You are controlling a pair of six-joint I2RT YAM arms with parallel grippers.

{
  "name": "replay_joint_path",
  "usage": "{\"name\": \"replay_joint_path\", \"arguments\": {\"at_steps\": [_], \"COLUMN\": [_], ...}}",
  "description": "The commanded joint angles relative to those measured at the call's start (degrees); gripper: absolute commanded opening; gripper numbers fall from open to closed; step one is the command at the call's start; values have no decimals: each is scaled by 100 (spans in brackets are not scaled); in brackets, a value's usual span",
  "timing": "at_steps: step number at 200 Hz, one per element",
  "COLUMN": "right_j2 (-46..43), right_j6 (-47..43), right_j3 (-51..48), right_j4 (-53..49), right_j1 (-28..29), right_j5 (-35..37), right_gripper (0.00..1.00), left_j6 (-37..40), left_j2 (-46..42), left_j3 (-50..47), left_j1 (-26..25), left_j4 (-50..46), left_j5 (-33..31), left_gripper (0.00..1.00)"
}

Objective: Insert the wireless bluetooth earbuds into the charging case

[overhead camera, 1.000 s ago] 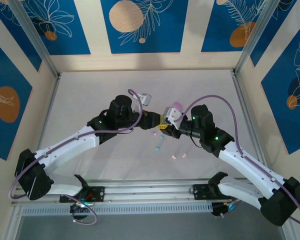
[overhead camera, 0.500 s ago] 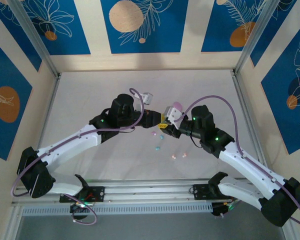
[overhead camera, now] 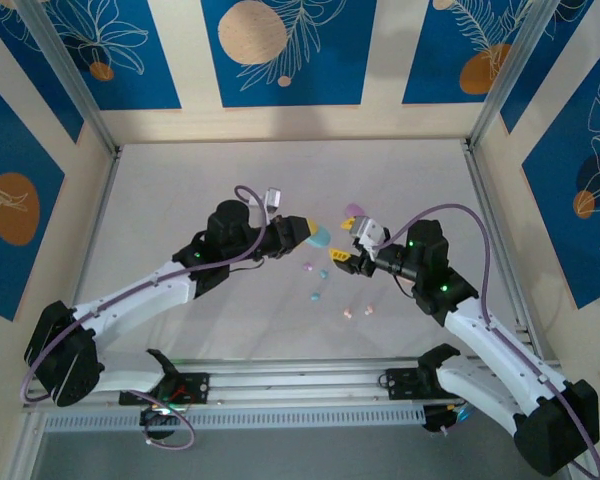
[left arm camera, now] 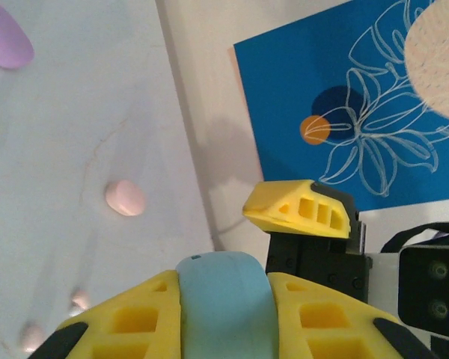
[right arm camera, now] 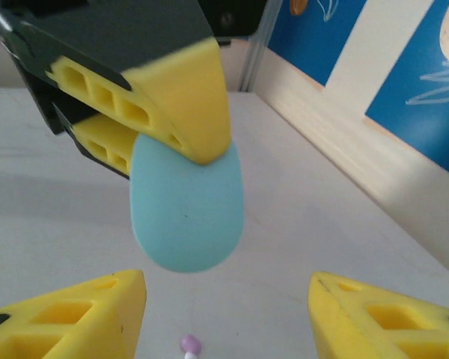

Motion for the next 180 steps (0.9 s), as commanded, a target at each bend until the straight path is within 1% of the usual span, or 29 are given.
{"name": "replay_joint_path", "arguments": {"at_steps": [1, 21, 38, 68, 79, 95, 180], "right_j2": [54, 283, 468, 652, 702, 742, 796], "right_j6": [-111, 1, 89, 143, 108, 27, -113], "right_j3": [237, 415, 526, 729, 782, 838, 915], "right_j4": [286, 431, 528, 611, 570, 436, 46], "right_j1": [-58, -58, -50, -49, -49, -49, -119], "right_j5": [-707, -874, -876, -1066, -1088, -1084, -1091], "right_gripper": [61, 62, 61, 55, 53, 48, 48], "left_j6": [-660, -704, -696, -695, -685, -704, -590], "left_j2": [-11, -7, -7, -31, -31, -37, -59], "left_j3": [-32, -51, -34, -57, -60, -57, -17], "left_j1": [29, 31, 30, 29, 23, 30, 28], "left_j4": [812, 906, 917, 917, 929, 983, 1127], "left_j5": [255, 246, 274, 274, 283, 308, 406], "left_gripper": [18, 18, 18, 17, 17, 16, 15]}}
